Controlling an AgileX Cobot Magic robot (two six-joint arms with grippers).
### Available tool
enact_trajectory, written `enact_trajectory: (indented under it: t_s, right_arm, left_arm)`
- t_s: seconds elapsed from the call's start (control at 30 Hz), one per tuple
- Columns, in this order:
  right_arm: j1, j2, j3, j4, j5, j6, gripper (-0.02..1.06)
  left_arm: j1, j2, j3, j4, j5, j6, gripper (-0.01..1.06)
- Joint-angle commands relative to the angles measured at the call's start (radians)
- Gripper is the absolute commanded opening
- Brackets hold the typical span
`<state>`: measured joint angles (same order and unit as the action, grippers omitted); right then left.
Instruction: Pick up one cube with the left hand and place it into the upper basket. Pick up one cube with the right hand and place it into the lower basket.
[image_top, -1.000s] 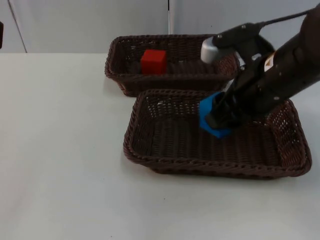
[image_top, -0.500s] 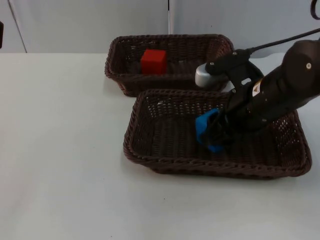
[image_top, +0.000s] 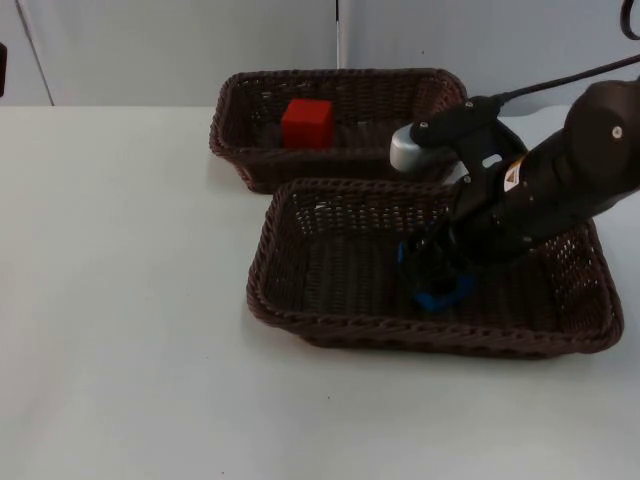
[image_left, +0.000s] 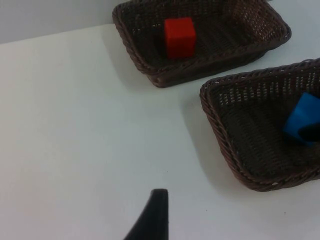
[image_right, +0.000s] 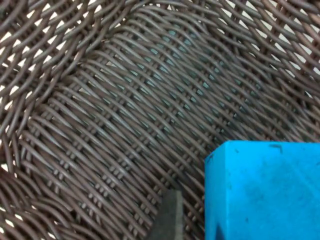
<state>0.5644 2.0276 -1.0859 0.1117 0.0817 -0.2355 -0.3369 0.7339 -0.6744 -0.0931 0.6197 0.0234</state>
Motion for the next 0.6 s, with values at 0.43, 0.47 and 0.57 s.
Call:
enact_trajectory:
  t_s: [0.43,0.47,0.57]
  right_arm:
    - [0.006,-0.284,-0.001,0.002,0.197,0.003,0.73]
    - [0.006,-0.31,-0.001,0.002,0.22,0.003,0.73]
    - [0.006,-0.368,-0.001,0.002,0.268,0.003,0.73]
  left_arm:
    - [0.001,-0.005,0.006,-0.002,-0.007,-0.006,0.87]
    - [0.001,-0.005,0.006,-0.002,-0.007,-0.006,0.87]
    - [0.001,-0.005,0.006,-0.002,-0.007,-0.006,0.87]
